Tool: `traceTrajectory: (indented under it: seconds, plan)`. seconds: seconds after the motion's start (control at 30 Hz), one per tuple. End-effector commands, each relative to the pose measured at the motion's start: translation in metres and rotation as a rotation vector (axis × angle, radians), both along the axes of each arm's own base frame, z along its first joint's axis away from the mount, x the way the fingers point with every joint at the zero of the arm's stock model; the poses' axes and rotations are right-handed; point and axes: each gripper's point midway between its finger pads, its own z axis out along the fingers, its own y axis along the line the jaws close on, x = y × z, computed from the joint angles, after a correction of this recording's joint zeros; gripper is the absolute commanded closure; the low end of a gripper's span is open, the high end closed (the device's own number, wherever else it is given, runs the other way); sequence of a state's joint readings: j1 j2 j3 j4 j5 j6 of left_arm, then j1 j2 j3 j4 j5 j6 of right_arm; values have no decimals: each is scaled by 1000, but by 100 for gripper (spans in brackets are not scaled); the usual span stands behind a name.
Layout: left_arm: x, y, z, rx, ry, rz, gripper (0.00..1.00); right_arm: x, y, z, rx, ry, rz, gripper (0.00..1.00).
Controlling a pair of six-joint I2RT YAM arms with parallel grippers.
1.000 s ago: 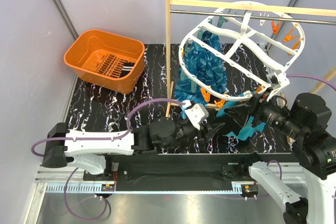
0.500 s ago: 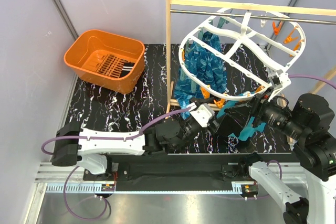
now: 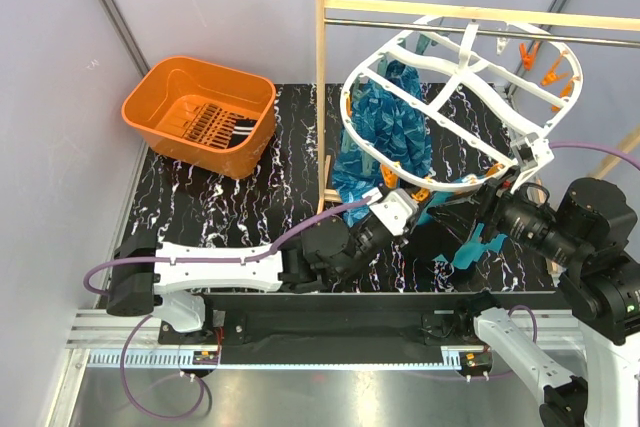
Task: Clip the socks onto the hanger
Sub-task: Open the clamp at the hanger.
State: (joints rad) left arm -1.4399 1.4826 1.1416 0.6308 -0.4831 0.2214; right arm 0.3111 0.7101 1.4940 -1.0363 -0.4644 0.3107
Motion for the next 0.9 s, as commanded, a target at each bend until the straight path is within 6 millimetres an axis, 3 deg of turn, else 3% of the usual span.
traceTrajectory:
  seconds: [0.0, 0.1, 0.3, 0.67, 0.87]
  plan:
    - [-4, -2, 37, -76, 20, -35, 77, 11, 3, 11, 16, -37, -2, 38]
    - [-7, -4, 31, -33, 49, -53, 88, 16, 5, 10, 16, -27, -6, 38]
    - [-14, -8, 27, 41, 143, -97, 100, 22, 6, 15, 24, -32, -15, 38]
    - [-37, -10, 15, 99, 217, -218, 100, 34, 2, 24, 34, -53, -66, 37]
    - [-42, -12, 20, 101, 200, -248, 100, 37, 6, 27, 50, -51, -56, 38]
